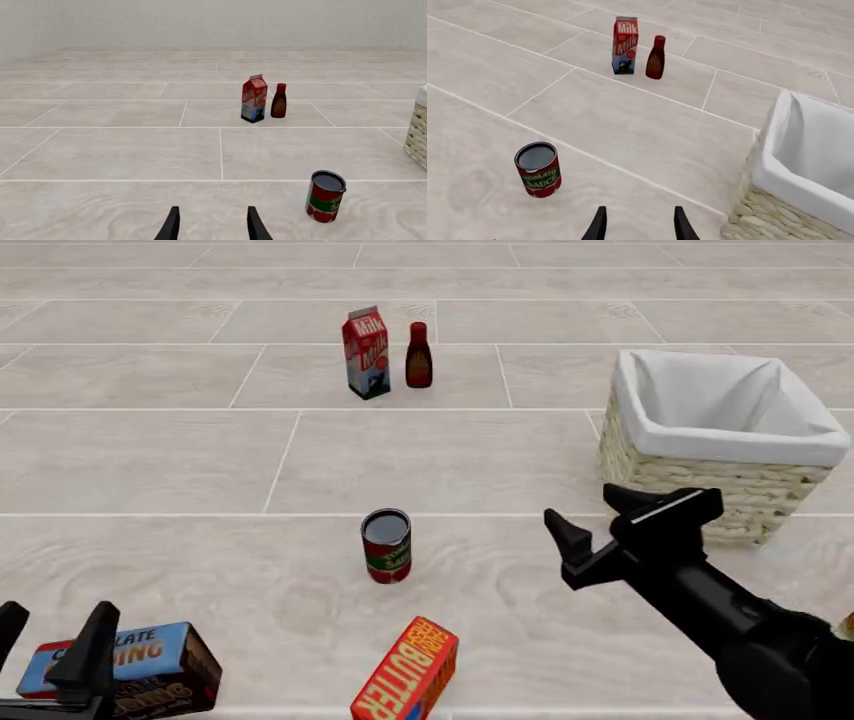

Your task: Pick the tomato sauce and place it in the basket.

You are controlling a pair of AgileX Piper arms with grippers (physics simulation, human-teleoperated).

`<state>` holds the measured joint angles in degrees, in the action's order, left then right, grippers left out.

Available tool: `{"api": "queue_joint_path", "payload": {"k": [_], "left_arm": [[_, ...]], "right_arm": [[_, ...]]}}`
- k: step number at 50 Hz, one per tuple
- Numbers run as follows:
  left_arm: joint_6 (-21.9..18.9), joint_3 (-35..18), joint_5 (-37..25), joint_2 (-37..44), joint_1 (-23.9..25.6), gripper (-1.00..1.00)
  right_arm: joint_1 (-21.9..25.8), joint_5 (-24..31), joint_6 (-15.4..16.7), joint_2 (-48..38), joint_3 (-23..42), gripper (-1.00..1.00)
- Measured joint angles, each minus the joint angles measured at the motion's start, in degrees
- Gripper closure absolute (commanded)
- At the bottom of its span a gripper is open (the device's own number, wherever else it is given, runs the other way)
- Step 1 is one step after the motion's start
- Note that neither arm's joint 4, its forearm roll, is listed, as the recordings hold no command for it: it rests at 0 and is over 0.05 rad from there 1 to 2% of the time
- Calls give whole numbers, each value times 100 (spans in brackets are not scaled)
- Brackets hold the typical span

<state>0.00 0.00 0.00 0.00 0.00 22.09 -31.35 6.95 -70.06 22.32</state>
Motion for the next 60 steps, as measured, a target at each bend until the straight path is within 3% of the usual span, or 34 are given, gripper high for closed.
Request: {"api": "queue_joint_path", "payload": {"k": [29,60], "left_arm": [[0,0,0,0,0,-100],[0,0,0,0,0,-100]], "right_arm": [[671,440,-60,-1167,1068,-100],[1248,1024,-140,-1787,1846,-100]]}}
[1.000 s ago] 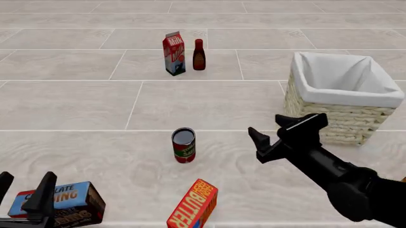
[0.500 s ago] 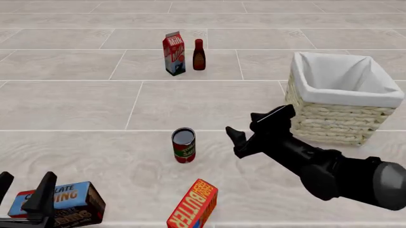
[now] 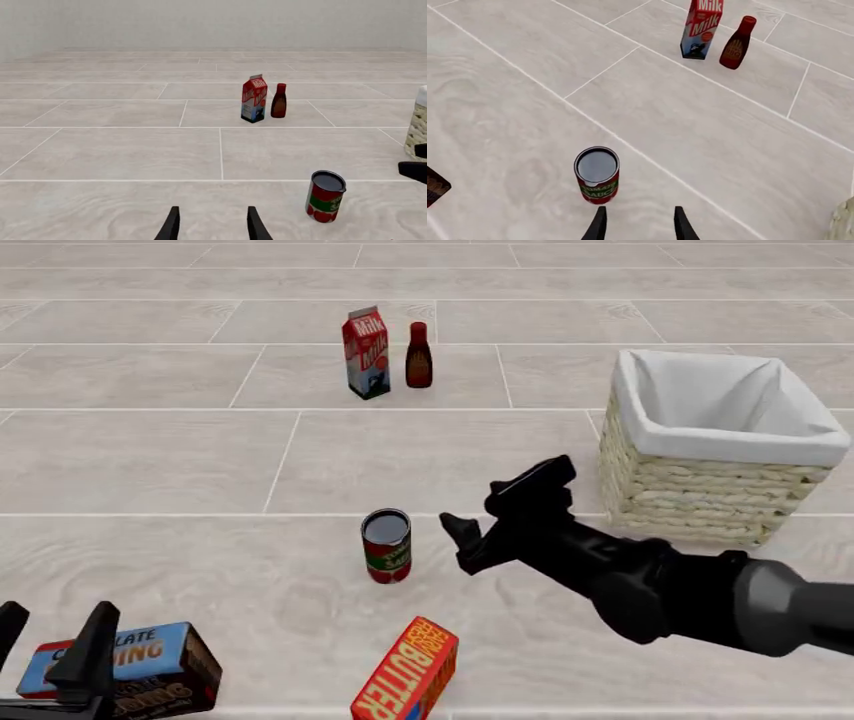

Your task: Pick the tomato sauce and place it in the basket.

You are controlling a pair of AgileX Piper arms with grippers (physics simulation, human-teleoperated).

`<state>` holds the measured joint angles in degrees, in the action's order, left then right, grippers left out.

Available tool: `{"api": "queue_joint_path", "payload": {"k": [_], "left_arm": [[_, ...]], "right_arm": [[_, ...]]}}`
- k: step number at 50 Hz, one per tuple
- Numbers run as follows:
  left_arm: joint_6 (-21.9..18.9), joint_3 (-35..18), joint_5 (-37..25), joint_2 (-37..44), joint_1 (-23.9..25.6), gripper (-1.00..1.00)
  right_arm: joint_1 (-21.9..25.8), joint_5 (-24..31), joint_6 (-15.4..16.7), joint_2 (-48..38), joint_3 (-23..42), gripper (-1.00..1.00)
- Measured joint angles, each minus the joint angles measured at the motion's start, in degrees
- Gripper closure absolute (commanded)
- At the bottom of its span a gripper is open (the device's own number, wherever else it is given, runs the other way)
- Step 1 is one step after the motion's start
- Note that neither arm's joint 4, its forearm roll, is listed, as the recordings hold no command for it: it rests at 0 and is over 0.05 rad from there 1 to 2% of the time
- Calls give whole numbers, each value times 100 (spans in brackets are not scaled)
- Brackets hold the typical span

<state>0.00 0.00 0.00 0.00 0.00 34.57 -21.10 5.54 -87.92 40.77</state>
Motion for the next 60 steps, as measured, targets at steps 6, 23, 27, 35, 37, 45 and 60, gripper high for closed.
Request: {"api": "queue_joint_path", "payload": {"k": [6,23,27,35,37,45,60], "left_arm": [[0,0,0,0,0,-100],[0,0,0,0,0,-100],[0,0,0,0,0,-100],[0,0,0,0,0,-100],[0,0,0,0,0,-100],[0,0,0,0,0,-100],[0,0,0,0,0,-100]], "right_arm": [[104,76,-16,-111,123,-100],[369,279,-86,-428,441,-100],[429,321,-107,-486,506,-100],[533,345,-149,-609,602,-100],[557,344,-162,-640,621,-100],[634,292,-212,-814,693,-100],[685,167,-331,-1068,758,-100]]}}
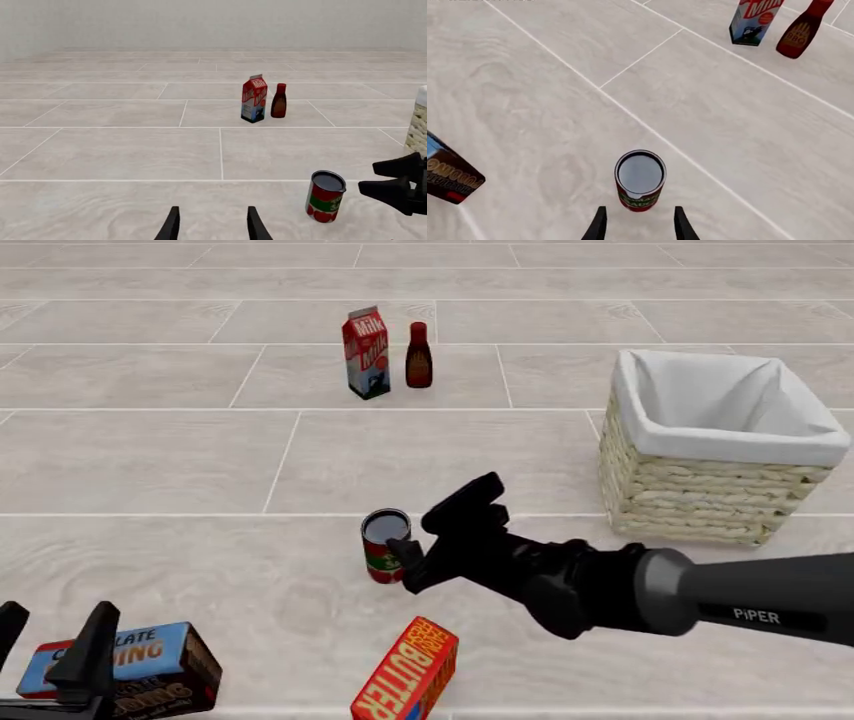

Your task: Pick the tomato sauce and place it in the basket.

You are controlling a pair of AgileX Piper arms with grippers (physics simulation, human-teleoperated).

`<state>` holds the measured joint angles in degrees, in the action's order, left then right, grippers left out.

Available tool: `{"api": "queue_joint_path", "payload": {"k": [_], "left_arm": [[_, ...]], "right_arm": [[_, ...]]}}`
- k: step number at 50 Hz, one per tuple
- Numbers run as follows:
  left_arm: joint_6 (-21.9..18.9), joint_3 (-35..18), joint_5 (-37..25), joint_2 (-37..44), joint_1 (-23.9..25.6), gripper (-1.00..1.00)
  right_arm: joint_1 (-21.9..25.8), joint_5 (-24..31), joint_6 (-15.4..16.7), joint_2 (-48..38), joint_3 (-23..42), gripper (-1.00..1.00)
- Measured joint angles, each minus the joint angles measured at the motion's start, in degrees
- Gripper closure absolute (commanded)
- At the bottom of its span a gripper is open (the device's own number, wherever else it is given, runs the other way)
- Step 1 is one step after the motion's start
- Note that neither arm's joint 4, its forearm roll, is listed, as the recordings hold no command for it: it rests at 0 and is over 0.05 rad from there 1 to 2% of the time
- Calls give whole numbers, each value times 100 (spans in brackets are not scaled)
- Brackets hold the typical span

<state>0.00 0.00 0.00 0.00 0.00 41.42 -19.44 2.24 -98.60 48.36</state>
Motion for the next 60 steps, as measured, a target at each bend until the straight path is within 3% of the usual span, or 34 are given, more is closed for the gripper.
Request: {"api": "queue_joint_path", "payload": {"k": [60], "left_arm": [[0,0,0,0,0,-100]], "right_arm": [[25,-108,-231,-963,638,-100]]}}
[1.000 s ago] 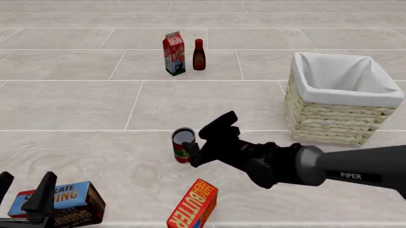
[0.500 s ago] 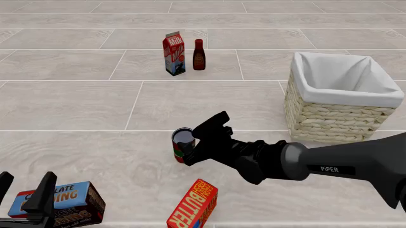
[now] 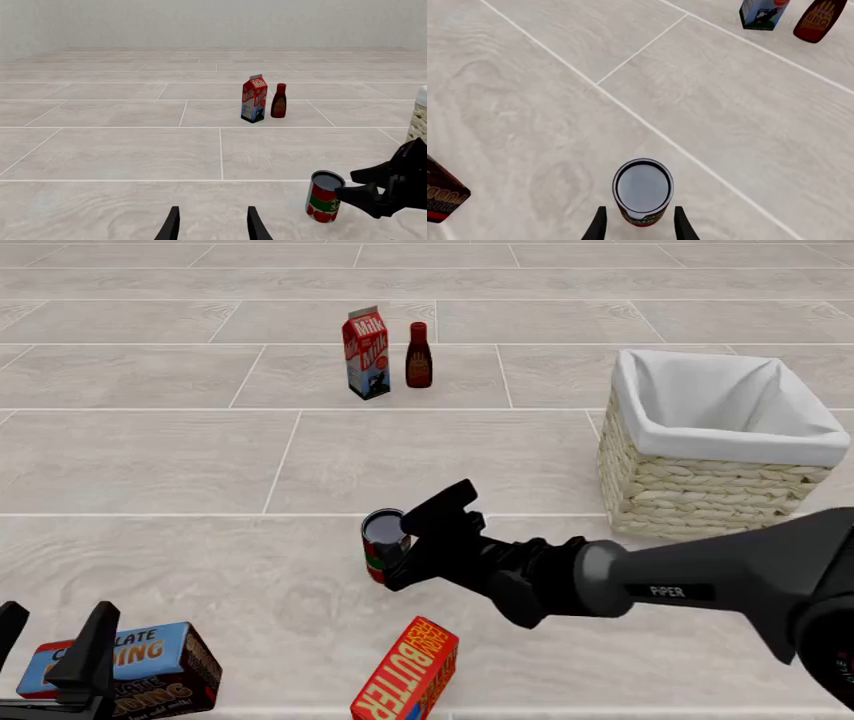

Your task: Pick the tomato sauce and place it in the basket.

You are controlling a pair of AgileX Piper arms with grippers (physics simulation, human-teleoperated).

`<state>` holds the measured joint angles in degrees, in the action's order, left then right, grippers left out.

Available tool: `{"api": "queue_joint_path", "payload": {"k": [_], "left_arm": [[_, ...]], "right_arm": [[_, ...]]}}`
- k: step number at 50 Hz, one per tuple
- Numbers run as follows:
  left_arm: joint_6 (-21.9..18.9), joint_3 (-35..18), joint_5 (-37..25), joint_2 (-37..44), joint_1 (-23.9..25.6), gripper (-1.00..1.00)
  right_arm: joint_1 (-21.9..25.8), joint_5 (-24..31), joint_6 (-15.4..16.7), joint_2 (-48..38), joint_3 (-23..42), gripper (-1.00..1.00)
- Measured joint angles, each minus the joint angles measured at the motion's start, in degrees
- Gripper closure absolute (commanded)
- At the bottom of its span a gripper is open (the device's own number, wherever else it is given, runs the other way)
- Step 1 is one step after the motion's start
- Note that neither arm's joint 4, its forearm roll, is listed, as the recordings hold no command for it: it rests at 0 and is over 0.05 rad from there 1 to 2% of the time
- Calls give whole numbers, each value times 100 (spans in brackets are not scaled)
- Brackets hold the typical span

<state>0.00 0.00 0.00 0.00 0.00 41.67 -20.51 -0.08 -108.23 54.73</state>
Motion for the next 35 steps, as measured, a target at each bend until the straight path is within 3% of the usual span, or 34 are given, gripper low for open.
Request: {"api": "queue_joint_path", "payload": {"k": [35], "left_arm": [[0,0,0,0,0,-100]], "right_arm": [[-26,-119,-58,-394,175,-100]]}}
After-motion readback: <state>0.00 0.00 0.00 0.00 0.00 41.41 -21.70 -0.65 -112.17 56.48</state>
